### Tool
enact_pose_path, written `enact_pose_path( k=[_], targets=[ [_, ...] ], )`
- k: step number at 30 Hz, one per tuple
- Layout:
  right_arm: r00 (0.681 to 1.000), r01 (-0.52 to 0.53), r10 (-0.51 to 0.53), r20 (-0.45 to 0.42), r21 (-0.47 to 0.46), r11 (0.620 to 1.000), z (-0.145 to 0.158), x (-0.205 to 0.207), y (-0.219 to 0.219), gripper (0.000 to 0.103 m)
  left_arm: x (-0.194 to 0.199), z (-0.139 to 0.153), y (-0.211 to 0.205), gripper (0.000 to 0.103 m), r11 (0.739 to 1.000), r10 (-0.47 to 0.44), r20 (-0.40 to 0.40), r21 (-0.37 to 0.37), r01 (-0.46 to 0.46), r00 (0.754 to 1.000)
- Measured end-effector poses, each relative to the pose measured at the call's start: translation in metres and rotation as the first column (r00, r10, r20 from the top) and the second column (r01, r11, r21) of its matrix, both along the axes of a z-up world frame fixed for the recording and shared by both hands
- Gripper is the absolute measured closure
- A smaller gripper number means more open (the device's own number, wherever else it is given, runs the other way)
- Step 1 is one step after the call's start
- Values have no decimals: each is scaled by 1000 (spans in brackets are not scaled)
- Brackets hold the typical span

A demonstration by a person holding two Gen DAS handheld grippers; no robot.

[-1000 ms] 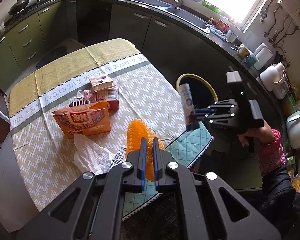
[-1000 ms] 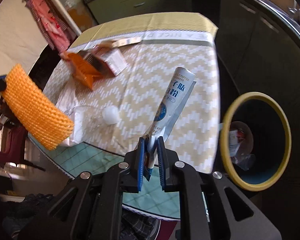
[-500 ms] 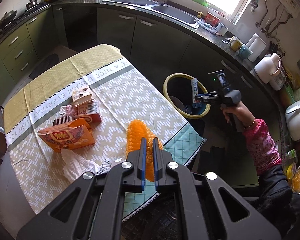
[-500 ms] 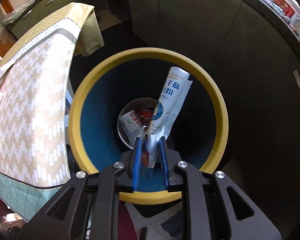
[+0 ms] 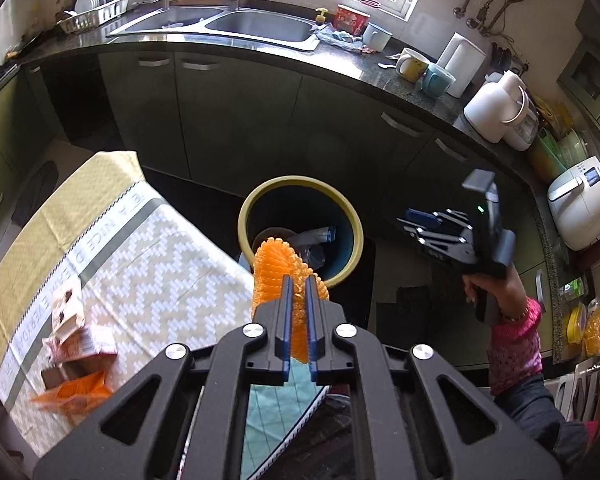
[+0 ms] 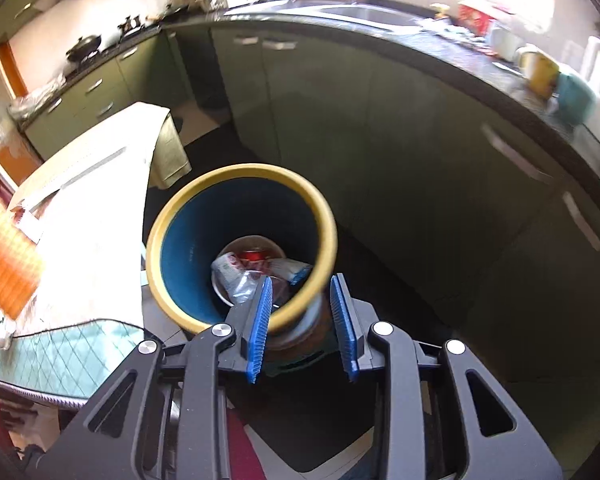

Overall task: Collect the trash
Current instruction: 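Drop the white tube into the bin with the right gripper, then open the left gripper over the bin to drop the orange foam sleeve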

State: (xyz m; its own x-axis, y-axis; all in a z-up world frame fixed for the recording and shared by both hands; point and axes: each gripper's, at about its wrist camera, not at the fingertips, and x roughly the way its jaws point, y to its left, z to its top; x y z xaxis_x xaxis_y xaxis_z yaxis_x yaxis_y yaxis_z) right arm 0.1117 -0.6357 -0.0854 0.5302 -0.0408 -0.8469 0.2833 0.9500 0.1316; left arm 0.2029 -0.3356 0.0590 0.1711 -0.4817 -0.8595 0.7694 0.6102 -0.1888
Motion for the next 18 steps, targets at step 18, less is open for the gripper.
enact_pose_path(
  k=[18],
  targets=[
    [1000, 19, -18, -13, 71, 997, -24, -45, -18, 70, 64, -110, -138, 64, 992, 15, -45, 125, -10, 999]
  ],
)
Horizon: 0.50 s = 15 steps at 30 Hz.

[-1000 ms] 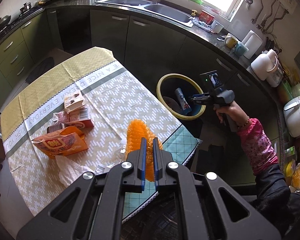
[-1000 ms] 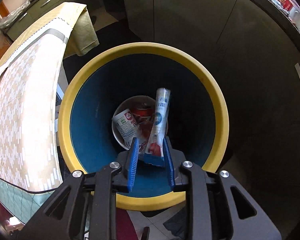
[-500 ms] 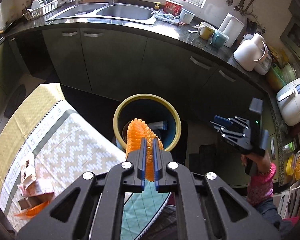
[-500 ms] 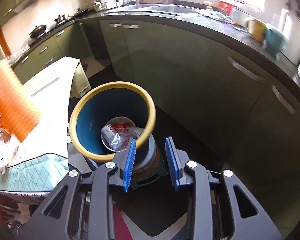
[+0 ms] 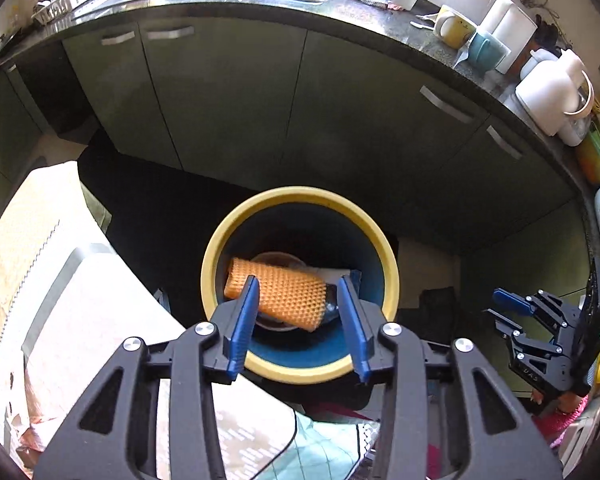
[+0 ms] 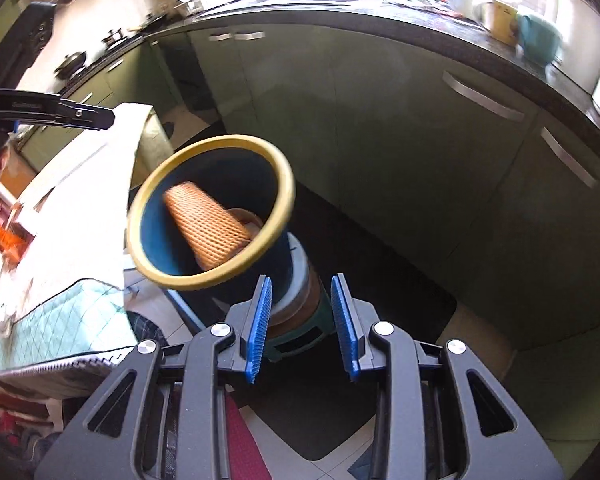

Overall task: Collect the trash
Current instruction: 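Open the left gripper over the bin to drop the orange foam sleeve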

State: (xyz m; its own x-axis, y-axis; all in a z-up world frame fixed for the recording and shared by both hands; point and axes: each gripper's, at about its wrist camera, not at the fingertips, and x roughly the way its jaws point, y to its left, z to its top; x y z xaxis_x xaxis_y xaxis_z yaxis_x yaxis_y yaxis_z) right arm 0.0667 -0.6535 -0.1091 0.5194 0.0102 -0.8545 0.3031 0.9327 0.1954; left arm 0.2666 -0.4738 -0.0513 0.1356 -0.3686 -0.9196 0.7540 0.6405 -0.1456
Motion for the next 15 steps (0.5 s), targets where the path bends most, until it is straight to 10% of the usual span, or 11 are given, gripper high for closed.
enact_pose_path(
  k=[5, 9, 12, 15],
  targets=[
    [976, -208, 209, 58, -12, 978, 23, 14, 44, 65, -16, 42, 62, 64, 999, 0, 35, -52, 1, 999],
    [886, -452, 449, 113, -6, 892, 42, 35, 109, 65, -37, 82, 147, 56, 991, 72, 83, -120, -62, 994],
    [748, -643, 649, 139, -88, 761, 51, 49, 173, 65, -55, 102, 211, 56, 983, 135, 117, -138, -119, 984],
    [523, -809, 846, 104, -250, 532, 57, 59, 244, 65, -72, 108, 266, 56, 974, 200, 149, -139, -180, 968]
  ],
)
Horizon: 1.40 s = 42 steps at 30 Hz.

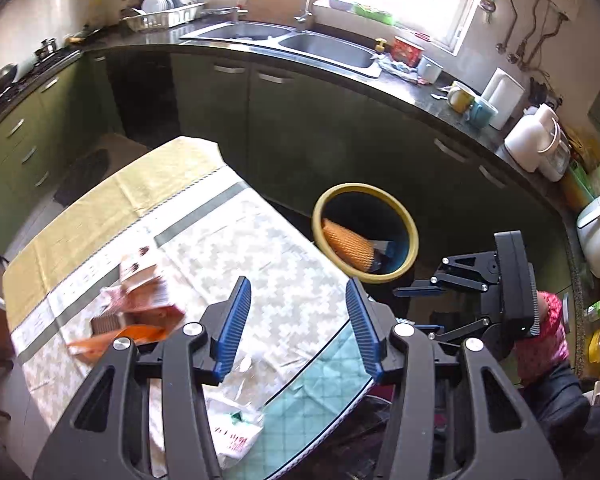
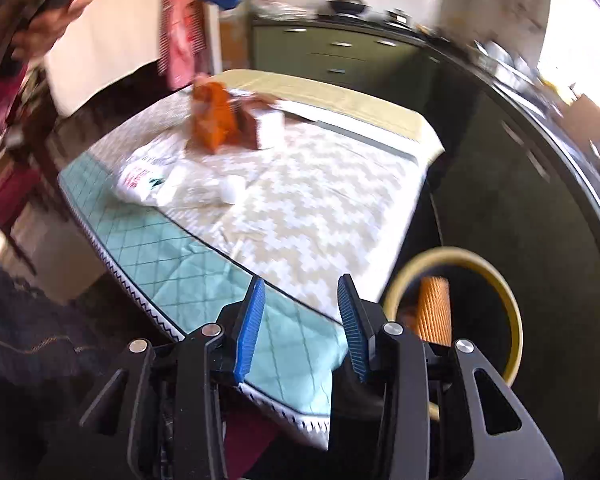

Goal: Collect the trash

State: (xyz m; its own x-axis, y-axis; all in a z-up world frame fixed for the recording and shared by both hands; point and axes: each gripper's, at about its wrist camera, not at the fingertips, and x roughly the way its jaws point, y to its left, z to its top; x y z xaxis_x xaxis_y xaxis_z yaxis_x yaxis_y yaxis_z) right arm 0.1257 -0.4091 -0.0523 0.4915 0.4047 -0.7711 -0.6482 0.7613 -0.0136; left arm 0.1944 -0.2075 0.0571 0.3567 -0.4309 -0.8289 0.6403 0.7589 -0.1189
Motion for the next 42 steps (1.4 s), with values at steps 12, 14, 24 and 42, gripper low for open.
enact_pose_path(
  k=[12, 14, 24, 42],
  targets=[
    [785, -592, 618, -50, -357, 723, -33, 62, 144, 59, -32, -1, 129, 56, 978, 199, -23, -64, -200, 980],
    [737, -638, 671, -82, -412, 650, -43, 63, 152, 59, -32, -2, 140, 56, 971, 228, -29, -60, -229, 973],
    [617, -750, 761, -198, -439, 494, -74, 82, 182, 59, -22, -5, 155, 55, 961, 268, -54, -54, -271, 962],
    [774, -621, 518, -364, -275, 734, -87, 86, 94, 69, 79, -66, 139, 52, 990, 39, -140, 142, -19, 989]
  ],
)
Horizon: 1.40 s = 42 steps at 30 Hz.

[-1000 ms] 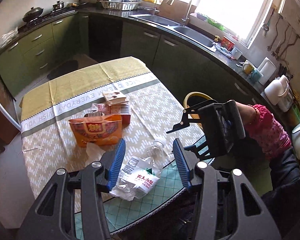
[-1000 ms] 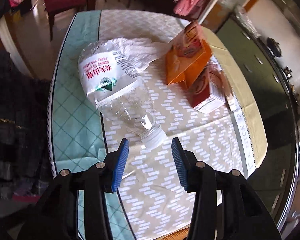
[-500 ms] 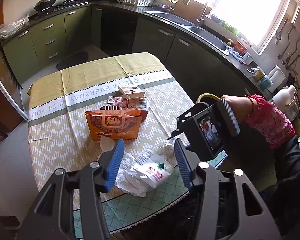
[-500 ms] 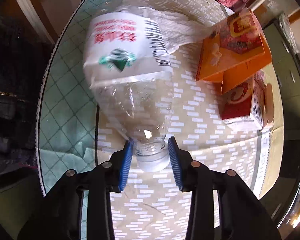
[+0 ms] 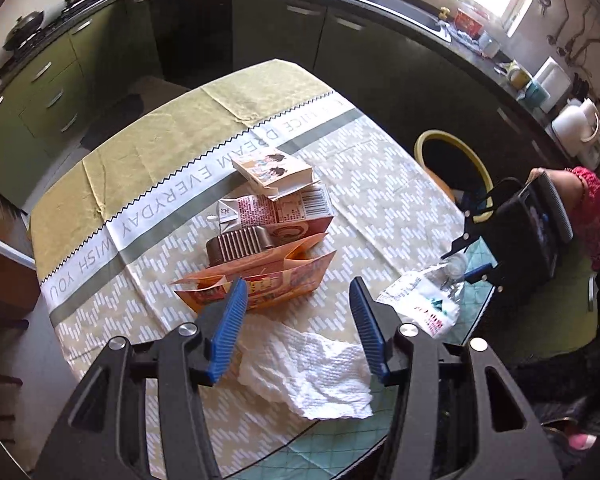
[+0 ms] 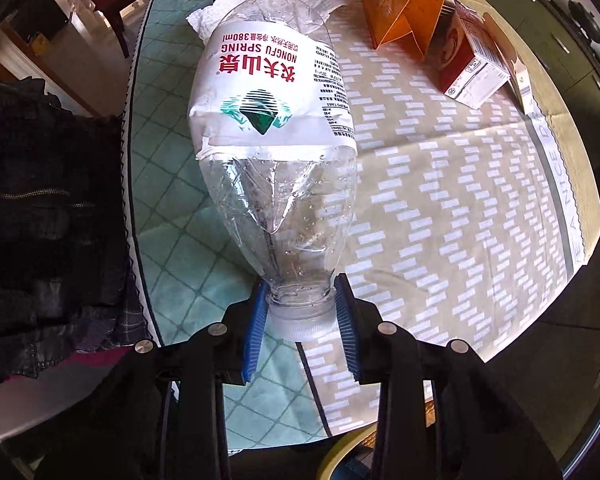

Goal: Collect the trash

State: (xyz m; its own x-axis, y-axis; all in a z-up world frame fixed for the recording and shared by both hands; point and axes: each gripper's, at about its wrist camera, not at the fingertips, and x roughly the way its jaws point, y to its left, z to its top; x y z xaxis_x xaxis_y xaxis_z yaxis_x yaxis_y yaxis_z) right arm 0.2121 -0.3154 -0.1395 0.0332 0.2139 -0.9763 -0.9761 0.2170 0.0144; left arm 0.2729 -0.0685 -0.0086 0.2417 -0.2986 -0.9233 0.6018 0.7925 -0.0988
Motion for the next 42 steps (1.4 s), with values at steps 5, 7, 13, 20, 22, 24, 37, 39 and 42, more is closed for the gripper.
enact_pose_path(
  k=[5, 7, 13, 20, 22, 24, 37, 39, 42],
  targets=[
    [1000, 19, -19, -16, -7, 1000, -6, 6, 3, 69, 5, -12, -7, 53, 985, -155, 3, 72, 154, 988],
    [999, 27, -28, -24, -10, 1000, -8, 4, 5, 69, 3, -14, -13, 53, 972, -216, 2, 91, 215, 976],
    [998, 46, -47, -35, -18, 999, -18, 20, 18, 69, 5, -23, -25, 53, 944, -294, -1, 155, 290, 956],
    [998, 55, -56, -34, -27, 998, -16, 19, 22, 69, 3, -32, -28, 53, 917, -349, -30, 196, 347, 937],
    [998, 58, -59, -31, -27, 998, -13, 14, 23, 69, -1, -34, -31, 53, 908, -361, -30, 215, 359, 932],
    [998, 58, -59, -34, -26, 998, -13, 13, 22, 69, -6, -35, -34, 60, 898, -382, -46, 216, 382, 923],
    [994, 109, -109, 2, 39, 993, 6, 8, 13, 70, -3, -38, -32, 103, 916, -344, -5, 217, 336, 939],
    [992, 126, -127, 10, 49, 991, 9, 9, 9, 70, -4, -32, -30, 103, 923, -333, 7, 208, 324, 943],
    [986, 162, -164, 13, 74, 984, 17, 11, -1, 70, -9, -22, -28, 103, 927, -328, 25, 200, 316, 944]
  ],
)
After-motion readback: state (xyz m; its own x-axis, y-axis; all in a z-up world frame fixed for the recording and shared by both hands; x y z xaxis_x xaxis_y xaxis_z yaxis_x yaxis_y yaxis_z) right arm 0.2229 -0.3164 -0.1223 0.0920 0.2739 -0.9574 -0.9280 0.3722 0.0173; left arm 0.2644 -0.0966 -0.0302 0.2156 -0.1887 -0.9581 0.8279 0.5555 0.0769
